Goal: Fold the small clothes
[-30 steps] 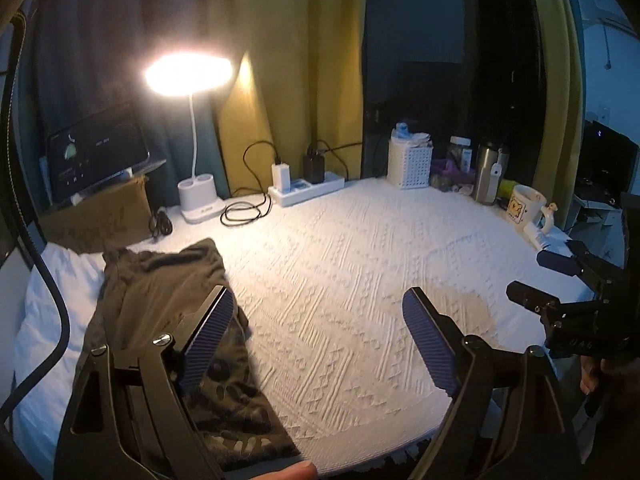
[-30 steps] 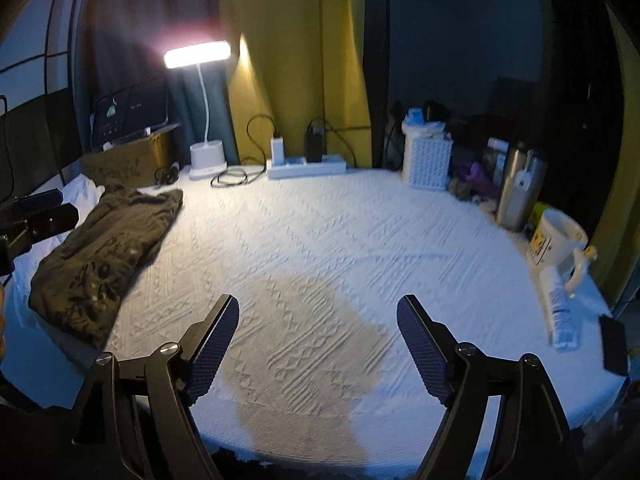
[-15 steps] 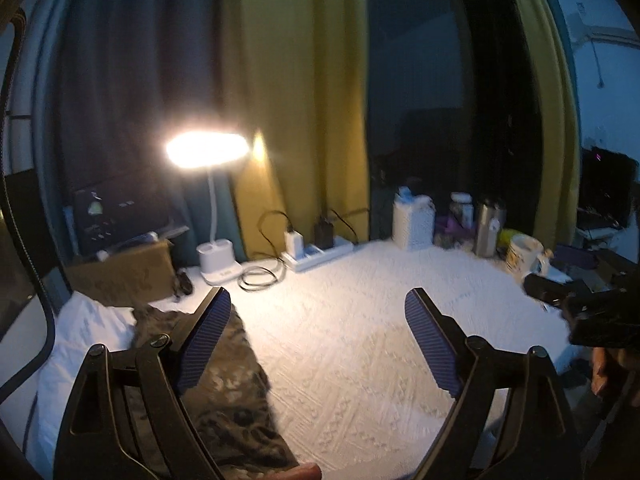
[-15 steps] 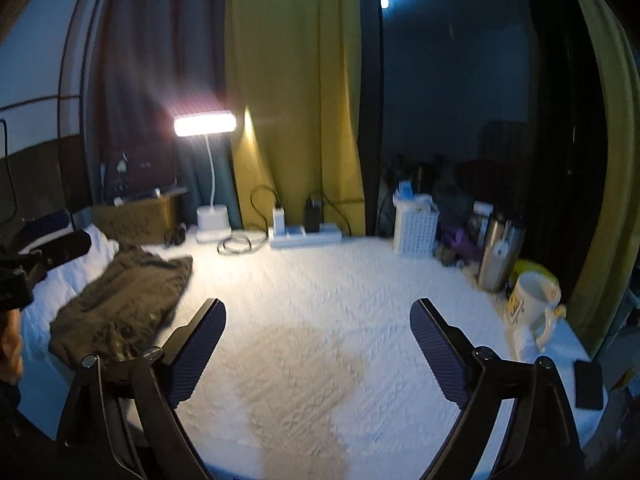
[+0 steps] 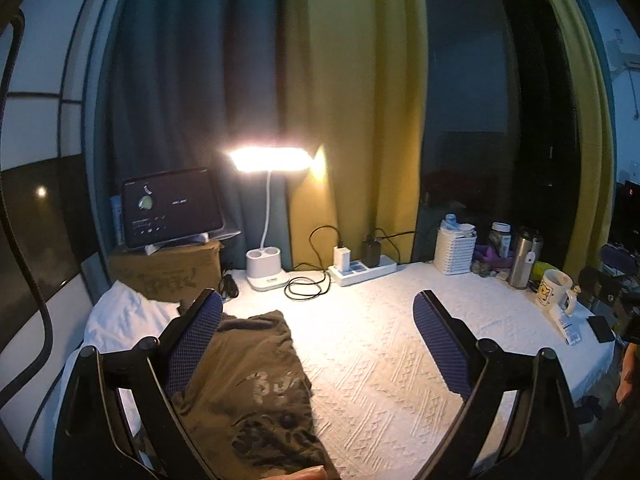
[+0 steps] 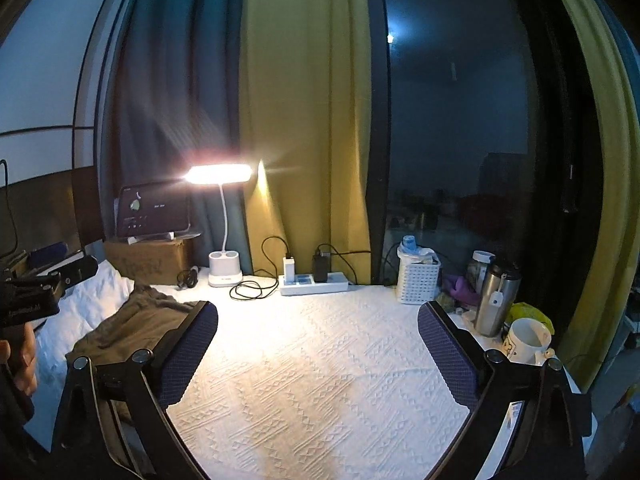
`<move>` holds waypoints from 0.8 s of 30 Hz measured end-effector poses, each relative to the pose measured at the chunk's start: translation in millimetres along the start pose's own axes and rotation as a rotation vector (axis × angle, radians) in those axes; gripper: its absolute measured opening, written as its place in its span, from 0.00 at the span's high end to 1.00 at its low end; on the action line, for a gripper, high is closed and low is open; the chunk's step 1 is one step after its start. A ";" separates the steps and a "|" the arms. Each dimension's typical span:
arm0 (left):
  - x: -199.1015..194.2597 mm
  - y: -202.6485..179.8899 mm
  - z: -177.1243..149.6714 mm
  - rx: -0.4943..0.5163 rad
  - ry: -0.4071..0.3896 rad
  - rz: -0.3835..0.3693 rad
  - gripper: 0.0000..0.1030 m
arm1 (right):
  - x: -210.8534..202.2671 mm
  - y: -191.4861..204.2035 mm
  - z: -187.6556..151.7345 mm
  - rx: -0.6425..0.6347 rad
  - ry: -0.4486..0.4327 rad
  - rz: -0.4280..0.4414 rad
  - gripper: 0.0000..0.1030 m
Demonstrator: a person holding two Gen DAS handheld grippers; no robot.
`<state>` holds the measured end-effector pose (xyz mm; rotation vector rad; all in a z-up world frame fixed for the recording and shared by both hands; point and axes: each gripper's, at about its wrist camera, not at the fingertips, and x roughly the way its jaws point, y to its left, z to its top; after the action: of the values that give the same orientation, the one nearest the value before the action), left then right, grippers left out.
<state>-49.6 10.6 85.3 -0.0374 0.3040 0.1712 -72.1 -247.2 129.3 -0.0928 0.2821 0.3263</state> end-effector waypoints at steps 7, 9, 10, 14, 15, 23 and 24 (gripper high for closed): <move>4.5 12.4 -6.8 -0.041 0.031 0.023 0.07 | 6.7 5.3 -2.6 -0.006 0.023 0.007 0.02; 4.9 13.9 -7.7 -0.046 0.034 0.025 0.07 | 9.2 5.7 -3.2 -0.005 0.029 0.008 0.02; 5.0 14.5 -7.9 -0.048 0.034 0.024 0.07 | 10.9 5.9 -3.7 -0.003 0.033 0.008 0.02; 4.6 14.8 -8.0 -0.050 0.035 0.021 0.07 | 15.5 6.1 -5.8 0.001 0.045 0.009 0.02; 4.5 15.0 -8.1 -0.051 0.037 0.020 0.07 | 16.0 6.4 -6.3 0.001 0.046 0.009 0.02; 4.9 16.6 -7.7 -0.053 0.040 0.021 0.07 | 17.1 7.2 -6.9 0.001 0.051 0.010 0.02; 4.5 16.7 -7.6 -0.053 0.039 0.020 0.07 | 17.3 7.4 -7.1 0.002 0.051 0.009 0.02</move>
<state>-50.4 27.3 76.6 -0.0901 0.3393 0.1986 -60.6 -236.0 117.3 -0.0983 0.3331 0.3329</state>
